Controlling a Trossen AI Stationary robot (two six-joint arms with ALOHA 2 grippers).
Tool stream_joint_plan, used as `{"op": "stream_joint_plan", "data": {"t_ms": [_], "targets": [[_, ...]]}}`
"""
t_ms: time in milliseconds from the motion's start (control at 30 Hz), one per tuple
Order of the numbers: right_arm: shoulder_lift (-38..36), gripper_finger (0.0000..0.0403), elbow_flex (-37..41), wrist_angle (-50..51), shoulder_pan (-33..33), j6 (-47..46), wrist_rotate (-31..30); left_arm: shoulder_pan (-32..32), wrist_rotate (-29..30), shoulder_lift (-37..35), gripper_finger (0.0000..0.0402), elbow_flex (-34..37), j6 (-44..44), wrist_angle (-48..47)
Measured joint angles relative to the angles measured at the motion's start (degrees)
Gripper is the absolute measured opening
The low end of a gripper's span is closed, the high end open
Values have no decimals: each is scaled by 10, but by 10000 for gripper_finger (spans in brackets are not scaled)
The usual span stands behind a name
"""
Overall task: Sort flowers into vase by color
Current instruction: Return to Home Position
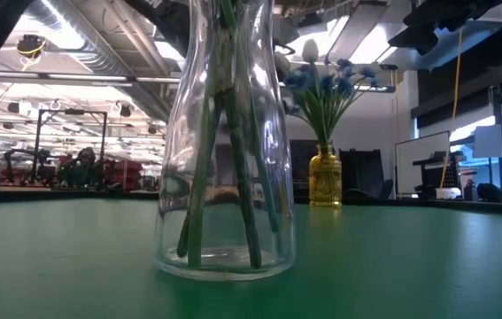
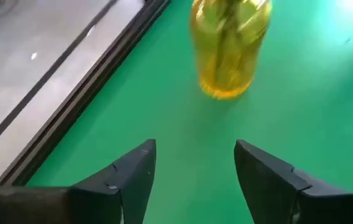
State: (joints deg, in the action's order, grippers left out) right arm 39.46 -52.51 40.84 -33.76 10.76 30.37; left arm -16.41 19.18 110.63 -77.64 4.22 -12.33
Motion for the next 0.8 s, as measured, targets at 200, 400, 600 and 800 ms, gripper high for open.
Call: {"op": "stream_joint_plan", "data": {"t_ms": [200, 400, 600, 800], "targets": [[0, 271, 0, -1, 0, 2, -2, 16, 4, -62, 211, 8, 14, -89], [0, 271, 0, 2, 0, 1, -14, 35, 9, -169, 209, 94, 29, -65], [-16, 271, 23, -36, 0, -22, -66, 50, -1, -321, 209, 258, 66, 53], [-79, 271, 111, -117, 0, -61, -78, 84, -54, -467, 209, 406, 82, 207]]}}
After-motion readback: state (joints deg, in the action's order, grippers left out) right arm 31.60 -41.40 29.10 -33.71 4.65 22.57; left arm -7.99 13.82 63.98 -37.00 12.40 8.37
